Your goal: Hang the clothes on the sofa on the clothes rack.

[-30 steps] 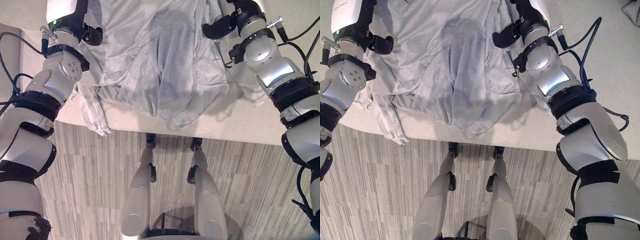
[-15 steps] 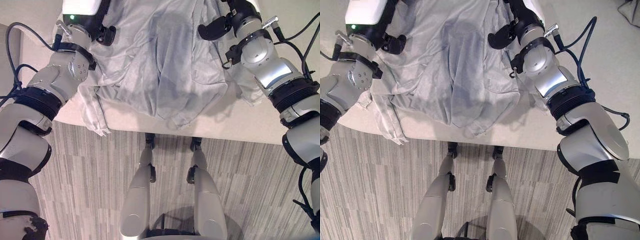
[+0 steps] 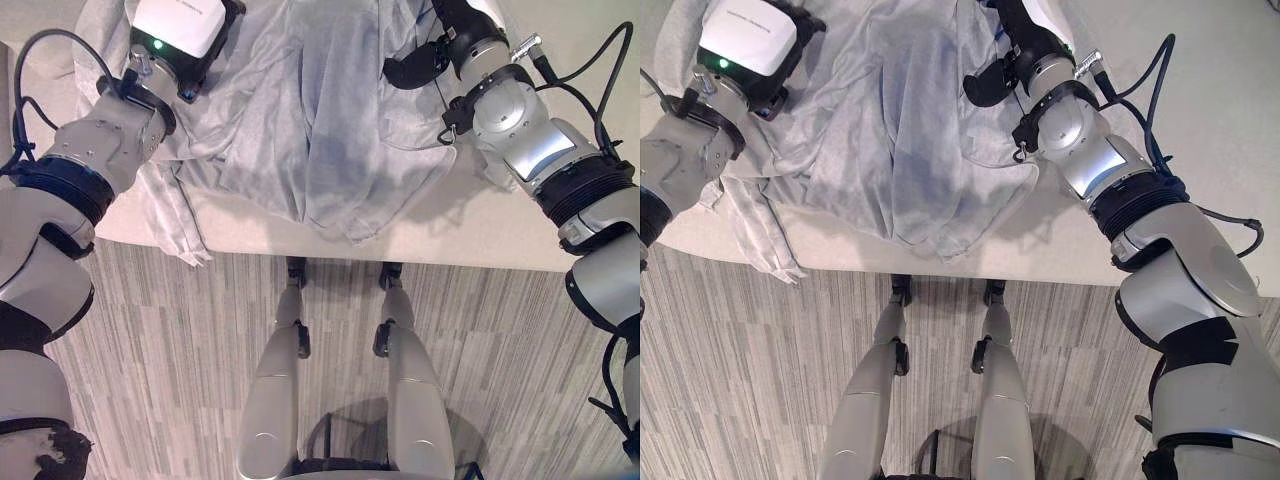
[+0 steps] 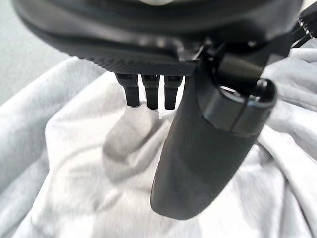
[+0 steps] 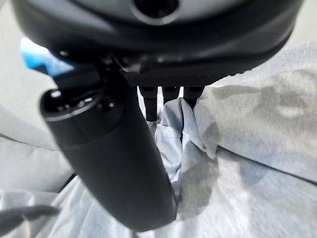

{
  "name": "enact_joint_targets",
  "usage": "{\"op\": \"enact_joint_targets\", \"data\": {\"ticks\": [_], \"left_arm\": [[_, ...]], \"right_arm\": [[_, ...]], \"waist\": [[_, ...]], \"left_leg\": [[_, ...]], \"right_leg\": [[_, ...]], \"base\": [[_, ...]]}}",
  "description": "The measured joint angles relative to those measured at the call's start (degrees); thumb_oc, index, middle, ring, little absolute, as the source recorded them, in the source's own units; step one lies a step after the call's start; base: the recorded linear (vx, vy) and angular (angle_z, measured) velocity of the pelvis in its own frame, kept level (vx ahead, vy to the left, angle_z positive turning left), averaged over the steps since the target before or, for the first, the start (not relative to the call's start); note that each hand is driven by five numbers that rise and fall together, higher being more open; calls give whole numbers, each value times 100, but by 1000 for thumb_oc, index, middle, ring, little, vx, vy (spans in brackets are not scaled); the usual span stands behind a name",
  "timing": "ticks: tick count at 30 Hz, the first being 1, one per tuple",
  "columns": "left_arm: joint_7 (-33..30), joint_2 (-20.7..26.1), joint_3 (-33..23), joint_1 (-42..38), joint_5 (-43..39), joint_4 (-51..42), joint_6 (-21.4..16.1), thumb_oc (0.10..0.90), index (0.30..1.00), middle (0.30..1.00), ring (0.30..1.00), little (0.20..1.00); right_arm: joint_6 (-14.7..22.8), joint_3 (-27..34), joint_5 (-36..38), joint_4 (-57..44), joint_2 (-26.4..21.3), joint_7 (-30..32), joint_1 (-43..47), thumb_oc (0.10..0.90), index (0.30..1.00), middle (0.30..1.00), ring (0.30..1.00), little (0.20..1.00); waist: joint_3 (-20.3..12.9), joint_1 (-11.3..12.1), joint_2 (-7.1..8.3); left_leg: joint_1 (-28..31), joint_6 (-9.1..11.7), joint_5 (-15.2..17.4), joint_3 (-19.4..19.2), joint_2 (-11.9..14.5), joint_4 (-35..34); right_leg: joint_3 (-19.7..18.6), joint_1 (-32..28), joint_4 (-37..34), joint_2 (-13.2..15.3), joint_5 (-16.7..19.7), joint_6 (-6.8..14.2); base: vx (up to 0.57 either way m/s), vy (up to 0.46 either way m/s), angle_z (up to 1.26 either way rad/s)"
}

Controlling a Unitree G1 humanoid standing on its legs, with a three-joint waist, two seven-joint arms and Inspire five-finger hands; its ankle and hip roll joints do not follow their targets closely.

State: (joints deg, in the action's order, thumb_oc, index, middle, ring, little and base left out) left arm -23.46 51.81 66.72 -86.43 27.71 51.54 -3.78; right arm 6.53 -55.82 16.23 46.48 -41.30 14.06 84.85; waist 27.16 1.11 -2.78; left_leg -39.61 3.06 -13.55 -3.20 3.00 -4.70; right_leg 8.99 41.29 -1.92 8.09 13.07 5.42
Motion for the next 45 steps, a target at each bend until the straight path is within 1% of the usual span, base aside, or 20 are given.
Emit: {"op": "enact_joint_targets", "data": {"ticks": [9, 12, 13, 14, 15, 16, 19, 23, 24, 27, 32, 33, 36, 38, 39, 41, 42, 43, 44, 45], "left_arm": [[-136, 110, 96, -251, 222, 210, 55, 800, 900, 900, 900, 900], [-170, 104, -13, -69, 229, 251, 53, 706, 759, 759, 759, 759], [-163, 104, -11, 1, 229, 302, 54, 598, 596, 596, 596, 596], [-162, 105, -21, 83, 229, 331, 67, 557, 535, 535, 535, 535], [-158, 103, -63, 199, 232, 352, 74, 400, 300, 300, 300, 300], [-166, 103, -165, 351, 230, 352, 80, 400, 300, 300, 300, 300], [-265, 104, -349, 485, 217, 346, 153, 400, 300, 300, 300, 300], [-121, 108, -541, 697, 223, 344, 160, 400, 300, 300, 300, 300], [-172, 107, -1042, 914, 216, 276, 157, 400, 300, 300, 300, 300], [-208, 152, -1409, 1020, 212, 201, 158, 400, 300, 300, 300, 300], [-150, 729, -3127, 2391, -93, -1250, 215, 400, 300, 300, 300, 300], [-160, 776, -4116, 3240, -169, -2073, 244, 400, 300, 300, 300, 300], [-532, 691, -5698, 5033, -573, -3457, 255, 400, 300, 300, 300, 300], [-754, 470, -7040, 6342, -772, -4542, 227, 400, 300, 300, 300, 300], [-892, 133, -7308, 6706, -794, -4821, 214, 400, 300, 300, 300, 300], [-828, -142, -7720, 7310, -955, -5371, 204, 400, 300, 300, 300, 300], [-858, -317, -7688, 7648, -941, -5520, 59, 400, 300, 300, 300, 300], [-851, -166, -7662, 7824, -910, -5502, 33, 400, 300, 300, 300, 300], [-792, -141, -7686, 7769, -913, -5496, 51, 400, 300, 300, 300, 300], [-747, -137, -7685, 7713, -911, -5492, 47, 400, 300, 300, 300, 300]], "right_arm": [[50, -393, -261, -170, -318, 28, 46, 800, 900, 900, 900, 900], [127, -390, -298, -175, -355, 16, 30, 800, 900, 900, 900, 900], [131, -386, -292, -171, -358, 9, 28, 800, 900, 900, 900, 900], [133, -386, -288, -170, -360, 6, 25, 800, 900, 900, 900, 900], [138, -381, -281, -177, -359, -7, 9, 722, 782, 782, 782, 782], [161, -377, -277, -190, -359, -10, -25, 698, 747, 747, 747, 747], [159, -352, -245, -212, -372, -18, -51, 400, 300, 300, 300, 300], [157, -277, -225, -726, -707, -202, -200, 400, 300, 300, 300, 300], [179, -25, -205, -1116, -937, -229, -455, 400, 300, 300, 300, 300], [208, 275, -185, -1255, -1229, -231, -936, 400, 300, 300, 300, 300], [163, 2031, -240, -1811, -1344, 3, -2391, 400, 300, 300, 300, 300], [106, 2628, -307, -2145, -1309, 57, -2862, 400, 300, 300, 300, 300], [1, 3362, -493, -2675, -1251, 268, -3719, 400, 300, 300, 300, 300], [-13, 4125, -757, -3498, -1262, 281, -4434, 400, 300, 300, 300, 300], [-8, 4343, -883, -3767, -1257, 292, -4739, 400, 300, 300, 300, 300], [-80, 4436, -926, -4107, -1265, 188, -4966, 400, 300, 300, 300, 300], [-71, 4459, -934, -4228, -1269, 124, -5474, 400, 300, 300, 300, 300], [-72, 4443, -1155, -4224, -1301, 24, -5724, 486, 429, 429, 429, 429], [-73, 4480, -1158, -4213, -1306, -34, -5732, 706, 759, 759, 759, 759], [-73, 4504, -1157, -4190, -1283, -48, -5737, 800, 900, 900, 900, 900]], "waist": [[7, -117, 13], [13, -150, 22], [15, -170, 27], [20, -179, 36], [21, -190, 37], [21, -204, 38], [44, -229, 79], [47, -288, 94], [57, -284, 116], [99, -293, 192], [187, -287, 342], [213, -259, 357], [204, -106, 355], [136, 68, 257], [-135, 142, 109], [-40, 244, -65], [-453, 318, -213], [-965, 449, -279], [-1013, 473, -352], [-1042, 473, -397]], "left_leg": [[-99, -30, -39, -15, -16, 5], [-128, -43, -55, -18, -20, 8], [-130, -44, -59, -19, -20, 10], [-129, -43, -64, -22, -20, 10], [-130, -42, -67, -21, -19, 10], [-129, -42, -67, -20, -18, 14], [-134, -39, -72, -18, -15, 36], [-201, -37, -72, -9, -21, 89], [-265, -37, -73, 3, -14, 107], [-309, -26, -95, 5, -9, 115], [121, -17, -101, -19, -1, 75], [332, -5, -90, -50, -7, 69], [1097, 85, 36, -32, 13, 58], [1617, 157, 231, -17, 35, 98], [1703, 124, 313, 17, 8, 80], [2302, 150, 288, -12, -1, -29], [2471, 174, 378, 83, -4, -29], [2447, 133, 473, 123, 7, -36], [2542, 126, 482, 135, 9, -48], [2621, 122, 483, 166, 6, -51]], "right_leg": [[-48, 191, 157, 29, -3, 1], [-57, 245, 210, 35, -5, 0], [-58, 248, 210, 34, -5, 0], [-62, 250, 211, 33, -5, 0], [-63, 251, 215, 32, -5, 0], [-63, 250, 221, 31, -5, 0], [-63, 251, 233, 30, -6, -1], [-54, 302, 290, 40, -19, -4], [-57, 387, 337, 37, -32, -22], [-69, 460, 414, 36, -39, -32], [-74, 101, 479, 31, -84, -39], [-89, -98, 483, 50, -107, -41], [-103, -825, 512, 67, -267, -20], [-119, -1354, 523, 56, -363, 3], [-113, -1419, 589, 91, -433, 13], [-102, -1941, 651, 101, -502, 9], [-6, -2202, 611, 116, -635, 57], [35, -2156, 711, 121, -759, 41], [76, -2255, 728, 126, -797, 44], [110, -2360, 726, 132, -820, 49]], "base": [[9, 16, -1], [0, 0, 0], [0, 0, 0], [0, 0, 0], [0, 0, 0], [0, 0, 0], [0, 0, 0], [0, 0, 0], [0, 0, 0], [-15, -21, -1], [5, -38, -2], [19, -38, -1], [85, -66, -4], [127, -70, -1], [124, -94, 11], [120, -81, 12], [167, -92, 25], [144, -98, 34], [125, -88, 22], [51, -46, 16]]}}
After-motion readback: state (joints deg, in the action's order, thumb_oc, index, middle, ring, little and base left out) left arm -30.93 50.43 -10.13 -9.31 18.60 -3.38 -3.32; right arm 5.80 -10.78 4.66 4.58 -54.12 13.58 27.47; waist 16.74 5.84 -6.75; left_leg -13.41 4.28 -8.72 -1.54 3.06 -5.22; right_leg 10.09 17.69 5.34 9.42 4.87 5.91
